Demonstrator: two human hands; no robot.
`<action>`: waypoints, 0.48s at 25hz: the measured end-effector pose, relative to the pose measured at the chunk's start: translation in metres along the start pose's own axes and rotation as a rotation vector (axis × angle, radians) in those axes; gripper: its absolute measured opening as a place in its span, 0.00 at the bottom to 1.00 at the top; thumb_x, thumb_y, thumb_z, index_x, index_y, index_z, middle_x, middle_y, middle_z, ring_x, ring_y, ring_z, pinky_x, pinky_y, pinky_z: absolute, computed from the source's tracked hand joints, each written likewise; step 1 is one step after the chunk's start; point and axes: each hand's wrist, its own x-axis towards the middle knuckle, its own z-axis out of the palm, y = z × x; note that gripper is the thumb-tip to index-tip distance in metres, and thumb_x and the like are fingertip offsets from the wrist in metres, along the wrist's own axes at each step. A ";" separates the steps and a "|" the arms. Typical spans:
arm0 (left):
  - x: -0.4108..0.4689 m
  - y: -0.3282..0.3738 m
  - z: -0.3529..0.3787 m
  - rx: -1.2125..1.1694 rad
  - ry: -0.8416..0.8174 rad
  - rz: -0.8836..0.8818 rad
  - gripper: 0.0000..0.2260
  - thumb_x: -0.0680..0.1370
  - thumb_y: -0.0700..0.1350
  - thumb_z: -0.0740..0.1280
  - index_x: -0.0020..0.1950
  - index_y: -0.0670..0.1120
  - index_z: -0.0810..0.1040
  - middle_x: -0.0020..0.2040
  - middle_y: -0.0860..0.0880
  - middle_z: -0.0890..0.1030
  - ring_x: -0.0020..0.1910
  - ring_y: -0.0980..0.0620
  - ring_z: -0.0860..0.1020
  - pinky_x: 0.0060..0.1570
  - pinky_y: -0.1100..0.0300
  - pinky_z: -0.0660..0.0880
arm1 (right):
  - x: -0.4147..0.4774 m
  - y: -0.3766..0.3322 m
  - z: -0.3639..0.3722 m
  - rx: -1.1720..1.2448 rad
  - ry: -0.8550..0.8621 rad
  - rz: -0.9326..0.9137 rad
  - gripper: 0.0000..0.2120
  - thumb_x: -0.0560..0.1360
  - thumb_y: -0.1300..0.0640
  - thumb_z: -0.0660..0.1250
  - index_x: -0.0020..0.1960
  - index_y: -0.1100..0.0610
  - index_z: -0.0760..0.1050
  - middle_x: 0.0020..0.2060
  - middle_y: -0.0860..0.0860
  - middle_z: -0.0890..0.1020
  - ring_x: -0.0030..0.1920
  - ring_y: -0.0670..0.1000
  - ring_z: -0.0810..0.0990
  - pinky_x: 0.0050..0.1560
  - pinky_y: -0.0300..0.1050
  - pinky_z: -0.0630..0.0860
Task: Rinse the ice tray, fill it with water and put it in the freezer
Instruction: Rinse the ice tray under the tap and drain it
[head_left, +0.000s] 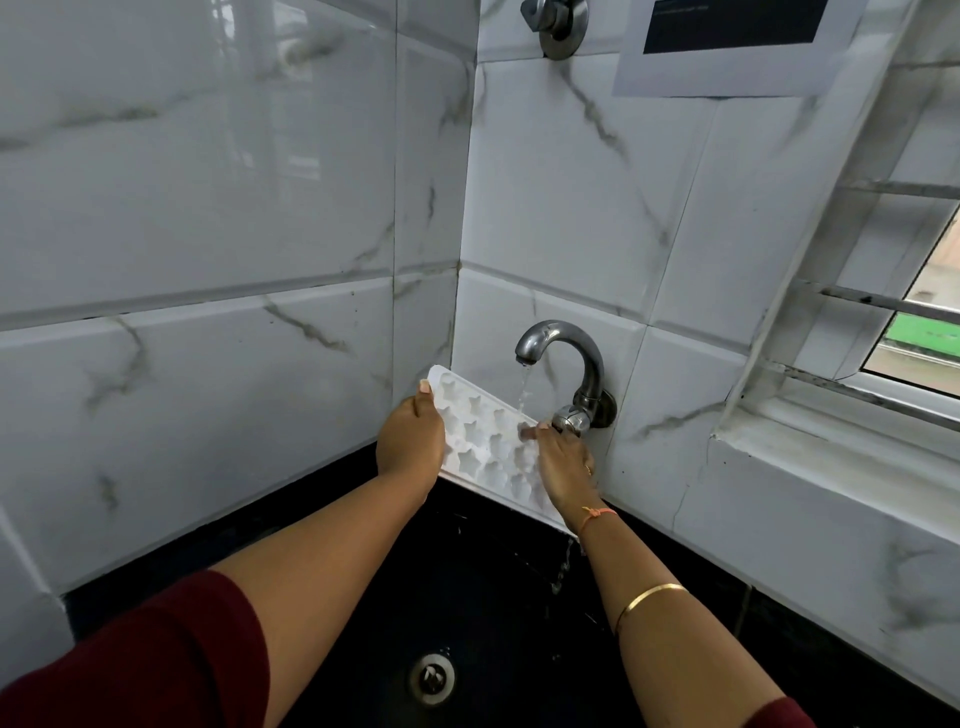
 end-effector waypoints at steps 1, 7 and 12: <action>0.000 0.000 -0.001 0.005 0.010 0.006 0.25 0.81 0.55 0.49 0.51 0.38 0.77 0.53 0.37 0.80 0.55 0.38 0.77 0.55 0.51 0.71 | 0.000 0.000 0.001 -0.047 -0.019 0.023 0.30 0.71 0.36 0.48 0.63 0.47 0.74 0.75 0.50 0.59 0.76 0.52 0.49 0.73 0.64 0.41; -0.002 0.001 -0.007 -0.014 0.052 0.022 0.23 0.82 0.54 0.49 0.45 0.40 0.75 0.51 0.38 0.80 0.52 0.38 0.77 0.46 0.55 0.67 | -0.013 -0.017 -0.002 -0.123 -0.090 -0.027 0.21 0.80 0.43 0.47 0.64 0.45 0.73 0.77 0.50 0.48 0.77 0.51 0.38 0.70 0.64 0.33; -0.008 0.001 -0.006 -0.022 0.067 0.000 0.24 0.82 0.55 0.48 0.50 0.40 0.76 0.49 0.41 0.79 0.53 0.40 0.76 0.47 0.56 0.67 | -0.018 -0.020 -0.002 -0.175 -0.096 -0.044 0.25 0.80 0.41 0.48 0.72 0.50 0.63 0.78 0.50 0.47 0.77 0.52 0.38 0.71 0.65 0.34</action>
